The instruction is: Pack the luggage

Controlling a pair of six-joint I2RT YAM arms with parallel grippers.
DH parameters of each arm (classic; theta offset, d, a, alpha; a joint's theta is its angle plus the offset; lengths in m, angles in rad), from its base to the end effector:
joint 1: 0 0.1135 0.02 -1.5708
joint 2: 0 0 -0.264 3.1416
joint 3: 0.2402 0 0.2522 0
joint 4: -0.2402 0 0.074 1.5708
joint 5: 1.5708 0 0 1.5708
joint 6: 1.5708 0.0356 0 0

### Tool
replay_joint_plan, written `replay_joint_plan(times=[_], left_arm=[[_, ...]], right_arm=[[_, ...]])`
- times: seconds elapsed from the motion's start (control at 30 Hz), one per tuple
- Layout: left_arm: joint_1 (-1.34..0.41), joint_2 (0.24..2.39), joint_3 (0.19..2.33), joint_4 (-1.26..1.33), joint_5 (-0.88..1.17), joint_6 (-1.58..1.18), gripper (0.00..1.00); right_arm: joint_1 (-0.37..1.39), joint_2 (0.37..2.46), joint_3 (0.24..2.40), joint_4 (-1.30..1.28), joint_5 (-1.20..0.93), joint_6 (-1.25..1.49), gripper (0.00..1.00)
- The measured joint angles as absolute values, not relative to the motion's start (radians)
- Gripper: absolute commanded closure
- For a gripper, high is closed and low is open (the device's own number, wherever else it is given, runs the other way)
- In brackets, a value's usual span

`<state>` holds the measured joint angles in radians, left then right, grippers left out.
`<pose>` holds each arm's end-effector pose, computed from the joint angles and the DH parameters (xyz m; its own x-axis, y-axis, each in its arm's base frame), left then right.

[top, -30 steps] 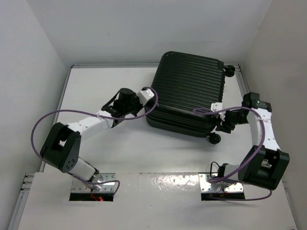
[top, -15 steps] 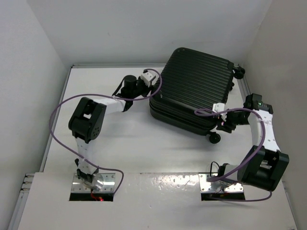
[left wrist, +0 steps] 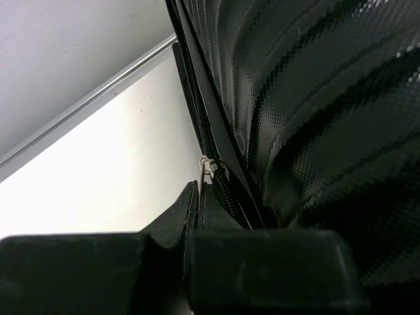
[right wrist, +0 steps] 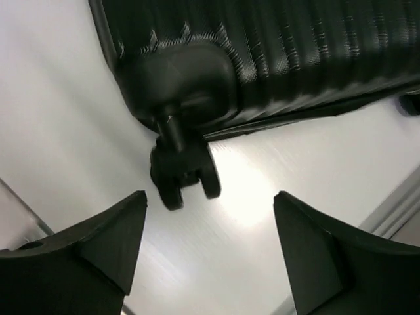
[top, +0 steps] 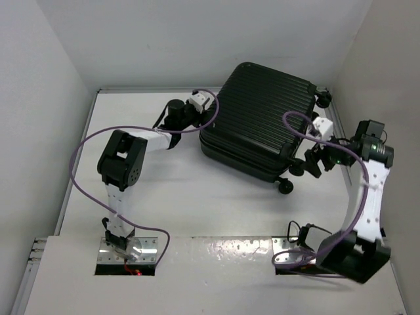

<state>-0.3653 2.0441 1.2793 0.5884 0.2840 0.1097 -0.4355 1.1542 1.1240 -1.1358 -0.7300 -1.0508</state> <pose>0.4309 -0.1755 0.2032 -0.0972 0.1497 -0.9839 0.6149 0.7864 0.0589 0.1908 -0.0626 0.3151 -0.4803 -0.4898 -0.7276 -0.6853 0.7273 -0.0372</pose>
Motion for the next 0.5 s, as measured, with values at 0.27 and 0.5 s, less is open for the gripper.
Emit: replay_joint_plan(times=[0.27,0.5], left_arm=[[-0.364,2.006,1.203,0.638,0.261,0.106,1.0],[-0.364,1.979,1.169,0.641,0.247,0.107,1.0]], right_arm=[[-0.448,0.886,0.845,-0.67,-0.495,-0.429,0.53],[-0.377,1.194,0.873,-0.378,-0.084,-0.044,0.72]])
